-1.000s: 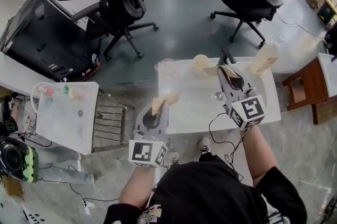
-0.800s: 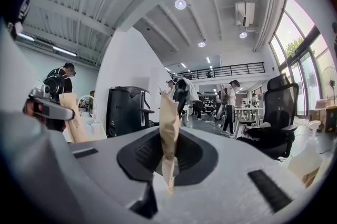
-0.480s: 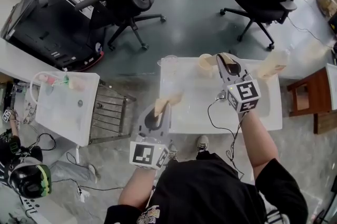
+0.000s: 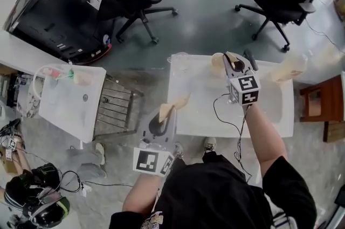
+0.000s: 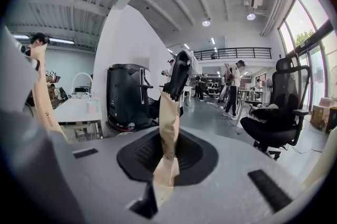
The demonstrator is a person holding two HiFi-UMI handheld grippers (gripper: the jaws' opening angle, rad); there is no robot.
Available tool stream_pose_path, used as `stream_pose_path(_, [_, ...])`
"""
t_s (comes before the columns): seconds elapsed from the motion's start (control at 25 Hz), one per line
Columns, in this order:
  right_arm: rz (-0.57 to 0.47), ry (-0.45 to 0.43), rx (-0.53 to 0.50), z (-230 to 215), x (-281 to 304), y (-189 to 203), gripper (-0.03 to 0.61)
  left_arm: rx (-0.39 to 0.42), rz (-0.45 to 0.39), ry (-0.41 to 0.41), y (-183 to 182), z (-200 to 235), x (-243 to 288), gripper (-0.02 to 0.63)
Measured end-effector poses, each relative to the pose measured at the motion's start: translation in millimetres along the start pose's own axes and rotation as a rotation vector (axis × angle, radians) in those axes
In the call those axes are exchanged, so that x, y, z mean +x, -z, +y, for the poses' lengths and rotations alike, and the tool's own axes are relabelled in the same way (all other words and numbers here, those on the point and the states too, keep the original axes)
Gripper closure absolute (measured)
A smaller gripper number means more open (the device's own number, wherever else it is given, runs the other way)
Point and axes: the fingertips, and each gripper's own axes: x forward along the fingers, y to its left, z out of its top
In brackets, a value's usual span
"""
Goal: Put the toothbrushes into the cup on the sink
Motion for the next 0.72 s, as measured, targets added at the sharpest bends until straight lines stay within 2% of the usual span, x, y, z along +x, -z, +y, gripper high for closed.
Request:
stream_pose_path(0.28, [0.081,-0.008,0.034,6,26,33,0.537,-0.01,0.014,-0.032,4,21,-5,0.555])
stream_pose_path(0.56, [0.113,-0.019,0.086,7,31,50,0.529,-0.019,0.023,-0.039,8,26,-5,0.555])
stream_pose_path(0.72, [0.111,-0.043,0.1,12,30,50,0.477,-0.022,0.023,-0.033,6,27,-6,0.555])
